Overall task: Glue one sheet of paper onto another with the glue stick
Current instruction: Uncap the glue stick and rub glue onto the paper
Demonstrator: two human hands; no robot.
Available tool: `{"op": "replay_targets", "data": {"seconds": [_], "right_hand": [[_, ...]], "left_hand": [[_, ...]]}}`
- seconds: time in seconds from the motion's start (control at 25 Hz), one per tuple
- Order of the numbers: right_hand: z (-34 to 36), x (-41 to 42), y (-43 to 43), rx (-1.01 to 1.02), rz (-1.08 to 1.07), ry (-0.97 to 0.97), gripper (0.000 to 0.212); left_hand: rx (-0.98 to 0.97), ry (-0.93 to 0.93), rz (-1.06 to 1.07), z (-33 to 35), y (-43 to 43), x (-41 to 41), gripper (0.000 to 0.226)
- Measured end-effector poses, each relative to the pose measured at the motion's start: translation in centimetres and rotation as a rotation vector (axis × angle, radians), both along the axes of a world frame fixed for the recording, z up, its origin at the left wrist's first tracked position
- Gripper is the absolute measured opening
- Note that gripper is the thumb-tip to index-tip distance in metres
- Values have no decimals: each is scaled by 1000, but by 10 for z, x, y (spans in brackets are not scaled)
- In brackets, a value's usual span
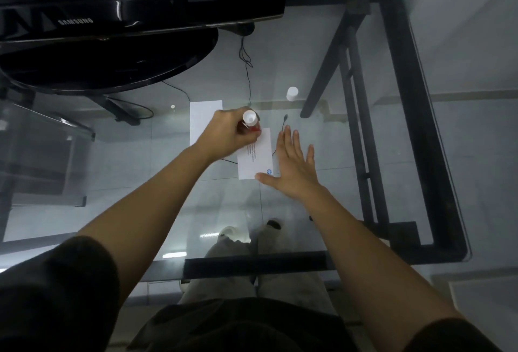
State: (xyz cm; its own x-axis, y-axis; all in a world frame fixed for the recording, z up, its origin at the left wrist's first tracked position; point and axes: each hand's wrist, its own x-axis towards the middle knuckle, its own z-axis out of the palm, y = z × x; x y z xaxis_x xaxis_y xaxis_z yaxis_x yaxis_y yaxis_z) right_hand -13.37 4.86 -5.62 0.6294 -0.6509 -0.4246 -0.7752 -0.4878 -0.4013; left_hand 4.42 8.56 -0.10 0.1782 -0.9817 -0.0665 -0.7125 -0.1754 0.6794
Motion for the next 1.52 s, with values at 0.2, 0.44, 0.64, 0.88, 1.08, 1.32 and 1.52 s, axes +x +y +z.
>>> {"op": "replay_targets", "data": {"seconds": [0.2, 0.44, 0.64, 0.88, 1.08, 1.32, 1.52], "right_hand": [[-1, -3, 0, 0, 3, -22, 109], [-5, -3, 1, -24, 9, -26, 109], [-6, -2, 1, -9, 4, -34, 111], [-7, -4, 2, -42, 14, -32, 106], [-6, -3, 3, -33, 15, -35, 107], [-6, -3, 1, -12, 10, -25, 110], [-7, -2, 1, -14, 3, -42, 111]], "left_hand": [[2, 56, -16, 0, 17, -10, 18], [55, 69, -94, -5, 25, -17, 22], [-8, 13, 24, -2, -13, 2, 17], [28, 111, -167, -5, 31, -20, 21], [23, 65, -156, -6, 12, -11, 23], [20, 44, -40, 1, -25, 4, 18], [-48, 943, 391, 2, -4, 14, 15]]}}
